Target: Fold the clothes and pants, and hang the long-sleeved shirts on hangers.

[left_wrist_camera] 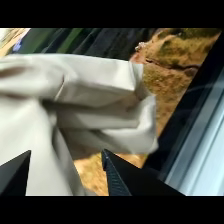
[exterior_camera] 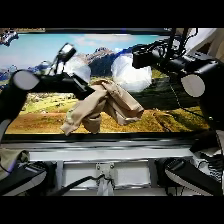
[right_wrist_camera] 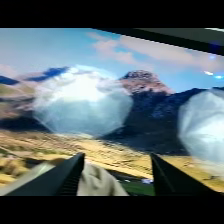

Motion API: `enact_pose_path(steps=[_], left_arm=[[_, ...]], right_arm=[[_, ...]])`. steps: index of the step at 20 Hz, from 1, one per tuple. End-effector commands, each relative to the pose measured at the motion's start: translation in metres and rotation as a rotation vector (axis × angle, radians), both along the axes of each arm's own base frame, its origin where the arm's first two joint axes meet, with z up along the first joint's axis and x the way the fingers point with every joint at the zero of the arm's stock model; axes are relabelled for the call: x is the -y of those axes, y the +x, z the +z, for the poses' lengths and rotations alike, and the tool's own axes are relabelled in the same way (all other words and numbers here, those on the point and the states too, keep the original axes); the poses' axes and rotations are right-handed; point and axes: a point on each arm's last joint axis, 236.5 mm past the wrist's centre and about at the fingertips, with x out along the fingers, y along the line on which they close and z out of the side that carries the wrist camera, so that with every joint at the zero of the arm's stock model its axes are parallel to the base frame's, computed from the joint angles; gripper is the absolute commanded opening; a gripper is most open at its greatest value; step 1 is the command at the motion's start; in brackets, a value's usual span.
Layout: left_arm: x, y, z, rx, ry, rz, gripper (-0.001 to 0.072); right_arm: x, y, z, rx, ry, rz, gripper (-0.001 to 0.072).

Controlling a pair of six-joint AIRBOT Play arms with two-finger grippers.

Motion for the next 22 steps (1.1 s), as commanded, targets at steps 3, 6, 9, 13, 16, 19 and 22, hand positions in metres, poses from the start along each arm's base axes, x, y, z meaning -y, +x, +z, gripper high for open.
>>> enact_pose_path(steps=[3,6,9,13,16,19,22], left_arm=[[0.073,0.021,-0.024,0.229,0.294,-0.307,0.0582],[0.119,0.017,-0.039,0.394,0.402,-0.455,0.0579],[0.149,0.006,-0.080,0.462,0.492,-0.572,0.0576],[0.166,-0.009,-0.134,0.416,0.548,-0.652,0.0535],[0.170,-0.013,-0.151,0.388,0.556,-0.669,0.0527],[0.167,-0.015,-0.163,0.332,0.556,-0.649,0.0528],[0.164,-0.018,-0.177,0.293,0.571,-0.652,0.0503]], right_arm=[[0.109,0.024,-0.052,-0.195,-0.060,-0.294,0.0577],[0.175,0.018,-0.101,-0.413,0.025,-0.469,0.0588],[0.203,0.010,-0.131,-0.498,0.107,-0.536,0.0585],[0.202,0.002,-0.156,-0.546,0.073,-0.500,0.0584],[0.202,0.002,-0.165,-0.549,0.070,-0.499,0.0584],[0.203,0.008,-0.162,-0.516,0.075,-0.500,0.0584],[0.205,0.014,-0.158,-0.484,0.076,-0.504,0.0584]])
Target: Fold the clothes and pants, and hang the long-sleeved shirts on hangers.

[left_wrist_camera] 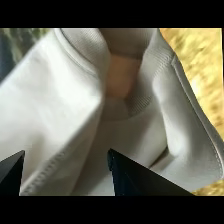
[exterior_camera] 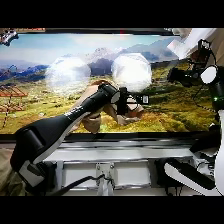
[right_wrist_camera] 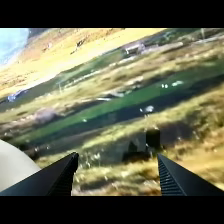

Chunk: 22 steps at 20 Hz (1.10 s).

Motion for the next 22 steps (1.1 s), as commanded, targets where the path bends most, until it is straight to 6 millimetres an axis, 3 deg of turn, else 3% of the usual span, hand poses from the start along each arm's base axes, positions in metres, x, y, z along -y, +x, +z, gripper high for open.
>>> enact_pose_path(steps=[1,2,3,5,6,8,11,13,15,17,18,20,22], left_arm=[[-0.002,0.000,-0.019,-0.031,0.023,0.019,0.0451],[-0.001,0.002,-0.024,-0.041,0.017,0.029,0.0407],[-0.002,0.007,-0.031,-0.055,0.007,0.047,0.0319],[-0.005,0.019,-0.039,-0.064,-0.011,0.085,0.0027],[-0.007,0.027,-0.034,-0.065,-0.033,0.130,0.0013],[-0.009,0.050,0.003,-0.066,-0.135,0.293,0.0012],[-0.015,0.093,0.102,0.153,-0.291,0.343,0.0010],[-0.017,0.106,0.170,0.260,-0.405,0.350,0.0010],[-0.019,0.106,0.218,0.311,-0.468,0.347,0.0010],[-0.019,0.104,0.243,0.332,-0.499,0.341,0.0010],[-0.019,0.103,0.249,0.338,-0.507,0.340,0.0009],[-0.019,0.103,0.249,0.333,-0.504,0.342,0.0009],[-0.021,0.101,0.245,0.312,-0.494,0.353,0.0009]], right_arm=[[0.000,0.005,0.002,0.028,0.004,-0.002,0.0583],[-0.001,0.005,0.002,0.026,0.008,-0.001,0.0583],[-0.002,0.004,0.002,0.023,0.013,-0.001,0.0583],[-0.003,0.001,0.000,0.006,0.015,0.001,0.0583],[-0.002,-0.001,0.000,0.000,0.014,0.002,0.0583],[-0.003,-0.001,0.001,0.006,0.014,0.001,0.0583],[-0.009,-0.013,-0.020,-0.062,0.052,-0.006,0.0581],[-0.046,-0.049,-0.049,-0.221,0.190,0.057,0.0581],[-0.095,-0.090,-0.052,-0.296,0.302,0.204,0.0581],[-0.125,-0.129,-0.031,-0.260,0.305,0.298,0.0580],[-0.129,-0.145,-0.022,-0.226,0.289,0.302,0.0580],[-0.125,-0.173,-0.014,-0.173,0.309,0.186,0.0580],[-0.135,-0.191,-0.011,-0.135,0.464,0.041,0.0580]])
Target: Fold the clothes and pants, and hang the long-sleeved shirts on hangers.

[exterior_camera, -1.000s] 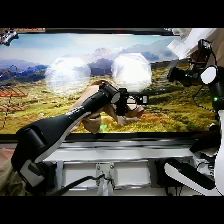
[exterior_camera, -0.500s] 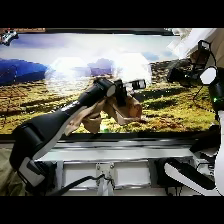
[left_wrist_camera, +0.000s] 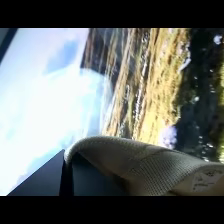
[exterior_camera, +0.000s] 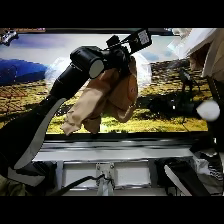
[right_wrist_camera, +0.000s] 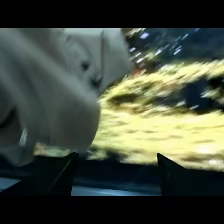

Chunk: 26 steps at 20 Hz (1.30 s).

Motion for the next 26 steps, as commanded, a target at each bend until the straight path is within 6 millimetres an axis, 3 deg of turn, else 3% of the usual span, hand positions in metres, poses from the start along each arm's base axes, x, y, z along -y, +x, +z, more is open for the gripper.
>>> enact_pose_path(steps=[1,4,5,8,10,14,18,21,26], left_arm=[[-0.003,-0.001,0.008,-0.009,-0.014,0.013,0.0009],[0.000,-0.004,0.008,-0.008,-0.013,0.006,0.0009],[0.000,-0.004,0.008,-0.008,-0.014,0.005,0.0009],[0.006,-0.010,0.008,-0.010,-0.011,-0.009,0.0009],[0.007,-0.014,0.005,-0.016,0.000,-0.015,0.0009],[0.008,-0.016,0.003,-0.002,0.026,-0.019,0.0009],[0.007,-0.014,0.003,0.007,0.036,-0.015,0.0010],[0.006,-0.014,0.003,0.006,0.038,-0.015,0.0010],[0.007,-0.015,0.003,0.005,0.037,-0.015,0.0010]], right_arm=[[-0.024,-0.039,0.006,-0.015,0.236,-0.210,0.0570],[-0.073,-0.063,0.009,-0.100,0.489,-0.243,0.0534],[-0.082,-0.063,0.008,-0.108,0.526,-0.260,0.0534],[-0.093,-0.023,0.014,-0.041,0.638,-0.405,0.0538],[-0.097,0.010,0.015,-0.023,0.729,-0.511,0.0589],[-0.101,0.044,-0.019,-0.133,0.804,-0.715,0.0589],[-0.089,0.068,-0.035,-0.123,0.821,-0.814,0.0587],[-0.056,0.077,-0.055,-0.107,0.730,-0.876,0.0586],[-0.011,0.094,-0.058,-0.035,0.689,-0.962,0.0584]])
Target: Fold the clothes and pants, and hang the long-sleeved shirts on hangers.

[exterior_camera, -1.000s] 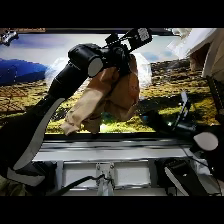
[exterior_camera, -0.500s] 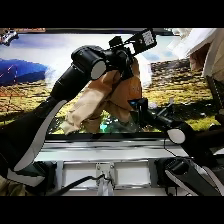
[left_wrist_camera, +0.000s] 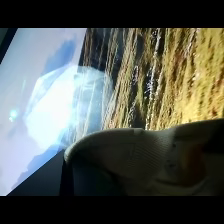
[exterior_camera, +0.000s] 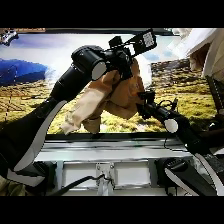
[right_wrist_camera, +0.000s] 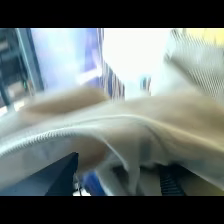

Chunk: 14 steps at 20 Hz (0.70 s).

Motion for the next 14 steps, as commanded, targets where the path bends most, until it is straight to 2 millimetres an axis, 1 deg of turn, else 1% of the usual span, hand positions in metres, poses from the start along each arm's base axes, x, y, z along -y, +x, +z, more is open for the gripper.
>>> enact_pose_path(steps=[1,2,5,6,10,11,12,13,14], left_arm=[[0.002,-0.002,0.001,0.001,-0.002,-0.004,0.0010],[0.004,-0.003,0.001,0.002,-0.004,-0.008,0.0010],[0.014,-0.010,0.007,0.024,-0.019,-0.028,0.0009],[0.015,-0.010,0.009,0.033,-0.022,-0.029,0.0010],[0.011,-0.010,0.020,0.061,-0.022,-0.024,0.0010],[0.010,-0.010,0.023,0.065,-0.026,-0.024,0.0009],[0.009,-0.012,0.027,0.069,-0.030,-0.024,0.0009],[0.008,-0.012,0.030,0.073,-0.034,-0.023,0.0010],[0.007,-0.013,0.033,0.076,-0.037,-0.023,0.0009]], right_arm=[[0.025,0.008,-0.005,0.006,-0.056,-0.041,0.0583],[0.026,0.008,-0.007,0.008,-0.077,-0.027,0.0582],[0.024,0.005,-0.023,-0.035,-0.111,0.003,0.0580],[0.024,0.004,-0.028,-0.043,-0.128,0.017,0.0564],[0.023,-0.003,-0.045,-0.090,-0.175,0.064,0.0562],[0.023,-0.004,-0.048,-0.097,-0.181,0.070,0.0516],[0.023,-0.004,-0.048,-0.095,-0.192,0.081,0.0438],[0.023,-0.005,-0.048,-0.096,-0.194,0.084,0.0390],[0.022,-0.005,-0.048,-0.095,-0.194,0.086,0.0324]])
